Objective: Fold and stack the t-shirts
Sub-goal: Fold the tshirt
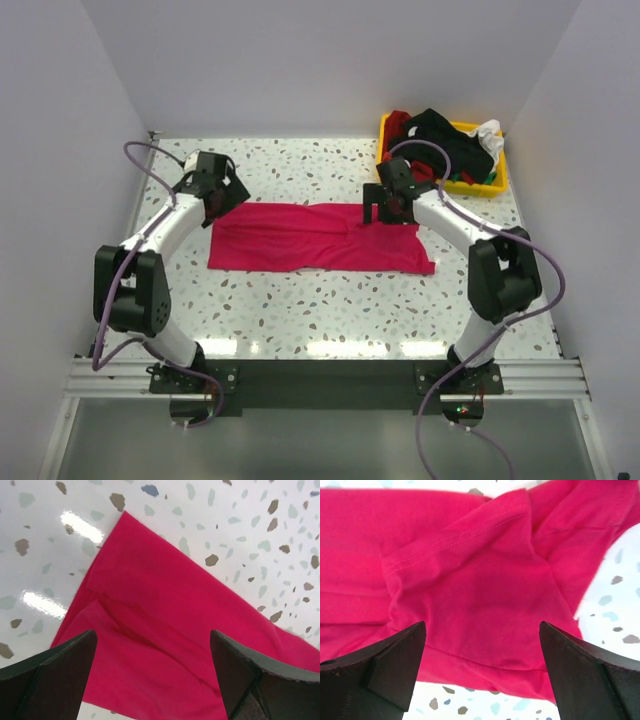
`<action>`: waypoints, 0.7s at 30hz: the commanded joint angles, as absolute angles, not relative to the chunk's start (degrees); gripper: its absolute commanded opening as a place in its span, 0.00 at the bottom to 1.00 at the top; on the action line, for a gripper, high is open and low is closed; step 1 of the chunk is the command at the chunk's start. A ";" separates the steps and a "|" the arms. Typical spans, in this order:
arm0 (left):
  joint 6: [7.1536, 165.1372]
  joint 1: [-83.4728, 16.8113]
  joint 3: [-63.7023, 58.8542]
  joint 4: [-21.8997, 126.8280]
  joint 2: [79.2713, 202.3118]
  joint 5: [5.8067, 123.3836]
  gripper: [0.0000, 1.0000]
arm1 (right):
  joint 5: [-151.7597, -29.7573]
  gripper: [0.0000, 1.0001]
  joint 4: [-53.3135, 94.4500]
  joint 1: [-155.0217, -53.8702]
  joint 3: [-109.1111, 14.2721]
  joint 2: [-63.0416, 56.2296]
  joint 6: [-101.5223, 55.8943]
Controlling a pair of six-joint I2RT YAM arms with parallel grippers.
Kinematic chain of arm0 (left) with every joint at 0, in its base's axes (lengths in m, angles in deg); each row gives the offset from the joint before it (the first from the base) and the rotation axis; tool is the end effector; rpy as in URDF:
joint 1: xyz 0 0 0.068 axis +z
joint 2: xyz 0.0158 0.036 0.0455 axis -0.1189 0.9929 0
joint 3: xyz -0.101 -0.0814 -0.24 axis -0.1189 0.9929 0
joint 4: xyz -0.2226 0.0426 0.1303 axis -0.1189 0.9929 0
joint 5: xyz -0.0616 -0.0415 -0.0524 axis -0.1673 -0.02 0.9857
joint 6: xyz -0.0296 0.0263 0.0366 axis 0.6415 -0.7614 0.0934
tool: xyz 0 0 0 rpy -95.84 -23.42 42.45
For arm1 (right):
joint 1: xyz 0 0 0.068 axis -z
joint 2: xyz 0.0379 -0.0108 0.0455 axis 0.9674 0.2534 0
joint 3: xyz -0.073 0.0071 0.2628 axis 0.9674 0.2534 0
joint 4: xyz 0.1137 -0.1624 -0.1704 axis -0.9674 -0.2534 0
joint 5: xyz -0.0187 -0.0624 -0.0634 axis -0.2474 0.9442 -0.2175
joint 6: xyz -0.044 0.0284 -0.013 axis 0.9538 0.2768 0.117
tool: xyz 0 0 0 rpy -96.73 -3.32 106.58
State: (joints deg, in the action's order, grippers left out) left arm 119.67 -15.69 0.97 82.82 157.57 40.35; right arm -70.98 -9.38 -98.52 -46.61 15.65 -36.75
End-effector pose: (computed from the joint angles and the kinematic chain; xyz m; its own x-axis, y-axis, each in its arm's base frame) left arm 0.3432 -0.0436 0.2502 -0.5323 -0.6062 -0.5909 -0.5635 0.7746 -0.2870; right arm 0.3473 0.1408 0.2328 -0.8094 0.0300 -0.5865 0.0108 0.9993 0.0361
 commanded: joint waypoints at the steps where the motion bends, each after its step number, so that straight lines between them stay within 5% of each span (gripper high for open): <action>1: 116.58 -16.32 1.80 78.21 163.18 46.12 1.00 | -72.66 0.99 -8.01 -98.96 -47.19 19.56 -38.76; 12: 117.45 -17.11 17.34 81.45 166.46 47.54 1.00 | -74.51 0.99 -5.91 -103.35 -52.37 32.66 -36.93; 21: 124.21 -18.95 32.11 88.31 155.39 49.21 1.00 | -87.32 0.99 -3.98 -105.90 -70.82 46.81 -25.77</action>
State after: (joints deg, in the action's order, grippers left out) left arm 118.97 -17.75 25.06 74.23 152.80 45.55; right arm -77.21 -6.06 -105.38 -67.14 41.07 -31.33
